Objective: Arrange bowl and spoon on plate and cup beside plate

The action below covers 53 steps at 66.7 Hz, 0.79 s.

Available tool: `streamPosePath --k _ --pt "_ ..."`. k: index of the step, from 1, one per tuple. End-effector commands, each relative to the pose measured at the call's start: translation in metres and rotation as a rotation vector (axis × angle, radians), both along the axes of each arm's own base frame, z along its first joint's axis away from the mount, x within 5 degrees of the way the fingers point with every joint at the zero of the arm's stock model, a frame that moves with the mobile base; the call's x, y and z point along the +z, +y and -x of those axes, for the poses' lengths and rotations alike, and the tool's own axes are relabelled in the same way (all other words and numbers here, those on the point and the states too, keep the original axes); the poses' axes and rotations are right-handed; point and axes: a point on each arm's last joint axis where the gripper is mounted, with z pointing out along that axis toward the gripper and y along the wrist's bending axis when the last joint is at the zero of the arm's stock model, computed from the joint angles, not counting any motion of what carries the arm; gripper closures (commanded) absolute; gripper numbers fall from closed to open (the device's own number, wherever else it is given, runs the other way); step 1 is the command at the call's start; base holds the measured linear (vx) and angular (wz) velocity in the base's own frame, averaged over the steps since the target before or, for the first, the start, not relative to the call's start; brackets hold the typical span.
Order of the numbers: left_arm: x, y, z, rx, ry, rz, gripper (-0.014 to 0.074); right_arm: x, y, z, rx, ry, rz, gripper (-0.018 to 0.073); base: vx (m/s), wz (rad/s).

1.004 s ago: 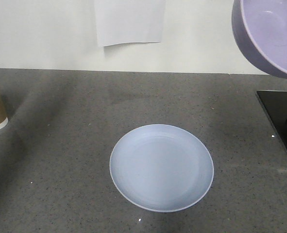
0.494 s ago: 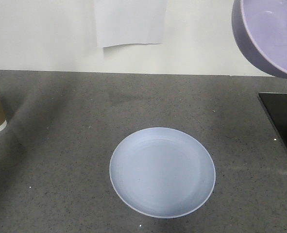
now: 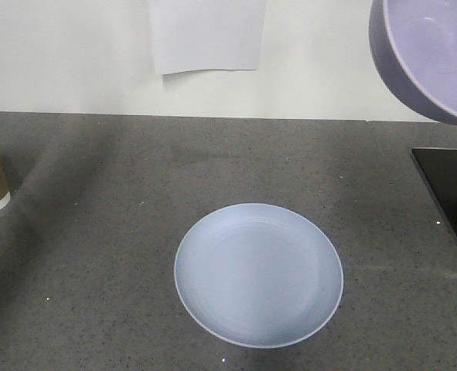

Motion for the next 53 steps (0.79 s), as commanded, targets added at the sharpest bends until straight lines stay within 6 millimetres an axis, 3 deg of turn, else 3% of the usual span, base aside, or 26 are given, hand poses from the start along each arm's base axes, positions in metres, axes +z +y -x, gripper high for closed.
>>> streamPosePath --k 1,53 --pt "0.0150 -0.0005 0.0022 0.008 -0.095 0.025 0.0602 0.0154 -0.0006 0.0040 -0.012 -0.100 -0.022 0.0569 0.00 0.00" --pt "0.0150 -0.0005 0.0022 0.008 -0.095 0.025 0.0602 0.0154 -0.0006 0.0040 -0.012 -0.100 -0.022 0.0569 0.00 0.00"
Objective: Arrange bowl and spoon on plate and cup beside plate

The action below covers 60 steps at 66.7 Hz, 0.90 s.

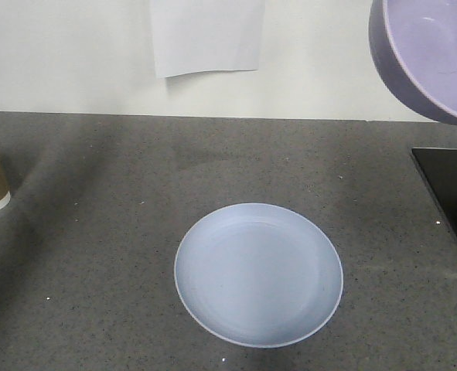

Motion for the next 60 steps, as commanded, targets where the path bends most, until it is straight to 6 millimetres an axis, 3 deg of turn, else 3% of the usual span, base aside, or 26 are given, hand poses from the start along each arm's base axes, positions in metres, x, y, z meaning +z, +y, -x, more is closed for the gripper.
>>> streamPosePath --k 1,60 --pt "0.0150 -0.0005 0.0022 0.008 -0.095 0.025 0.0602 0.0154 -0.0006 0.0040 -0.012 -0.100 -0.022 0.0569 0.00 0.00" --pt "0.0150 -0.0005 0.0022 0.008 -0.095 0.025 0.0602 0.0154 -0.0006 0.0040 -0.012 -0.100 -0.022 0.0569 0.00 0.00"
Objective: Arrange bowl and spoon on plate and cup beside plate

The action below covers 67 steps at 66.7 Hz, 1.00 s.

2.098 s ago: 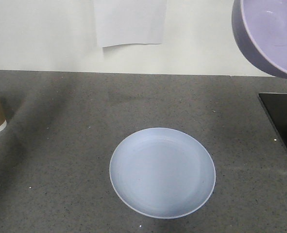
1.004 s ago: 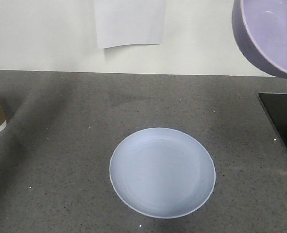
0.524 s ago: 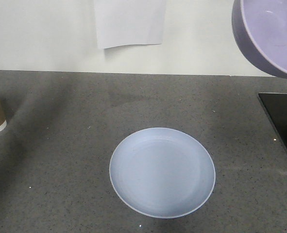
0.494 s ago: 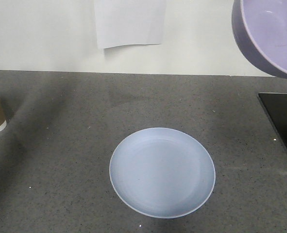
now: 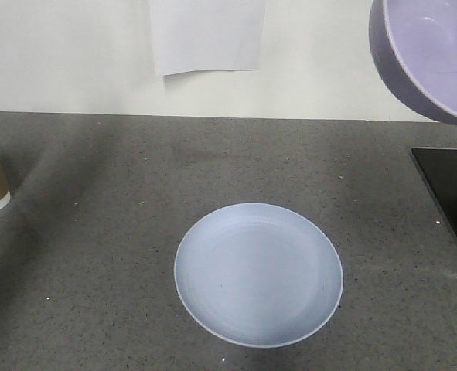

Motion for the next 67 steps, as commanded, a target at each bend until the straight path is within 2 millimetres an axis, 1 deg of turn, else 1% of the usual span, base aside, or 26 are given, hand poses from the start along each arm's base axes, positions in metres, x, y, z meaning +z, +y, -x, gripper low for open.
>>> streamPosePath --k 1,67 --pt "0.0150 -0.0005 0.0022 0.008 -0.095 0.025 0.0602 0.0154 -0.0006 0.0040 -0.012 -0.100 -0.022 0.0569 0.00 0.00" --pt "0.0150 -0.0005 0.0022 0.008 -0.095 0.025 0.0602 0.0154 -0.0006 0.0040 -0.012 -0.100 -0.022 0.0569 0.00 0.00"
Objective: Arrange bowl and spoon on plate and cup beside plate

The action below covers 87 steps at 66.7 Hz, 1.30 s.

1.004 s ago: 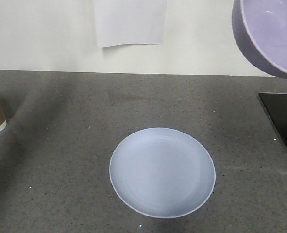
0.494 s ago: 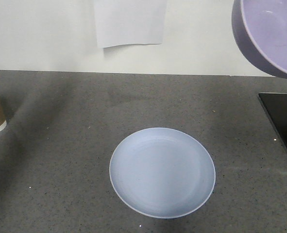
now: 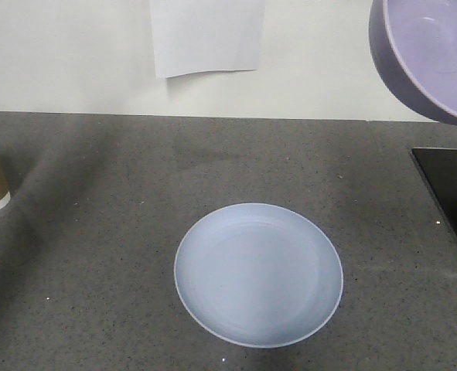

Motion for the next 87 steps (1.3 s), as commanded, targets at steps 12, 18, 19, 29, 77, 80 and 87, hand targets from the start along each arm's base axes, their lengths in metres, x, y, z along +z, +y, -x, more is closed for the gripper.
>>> streamPosePath --k 12,18,19,29,77,80,87 --pt "0.015 0.000 0.002 0.008 -0.095 0.025 0.0602 0.015 -0.001 0.004 -0.012 -0.100 -0.022 0.0569 0.00 0.00" --pt "0.015 0.000 0.002 0.008 -0.095 0.025 0.0602 0.015 -0.001 0.004 -0.012 -0.100 -0.022 0.0569 0.00 0.00" --pt "0.015 0.000 0.002 0.008 -0.095 0.025 0.0602 0.016 -0.001 0.004 -0.012 -0.101 -0.023 0.0569 0.00 0.00" --pt "0.015 0.000 0.002 0.008 -0.095 0.025 0.0602 0.018 -0.001 0.003 -0.020 -0.127 -0.029 0.0569 0.00 0.00" --pt "0.015 0.000 0.002 0.008 -0.095 0.025 0.0602 -0.113 0.040 -0.127 0.613 0.561 -0.046 0.0564 0.00 0.00" --pt "0.015 0.000 0.002 0.008 -0.095 0.025 0.0602 -0.121 0.041 -0.133 0.629 0.594 -0.051 0.0564 0.00 0.00" --pt "0.015 0.000 0.002 0.008 -0.095 0.025 0.0602 -0.136 0.050 -0.141 0.669 0.644 -0.049 0.0563 0.00 0.00"
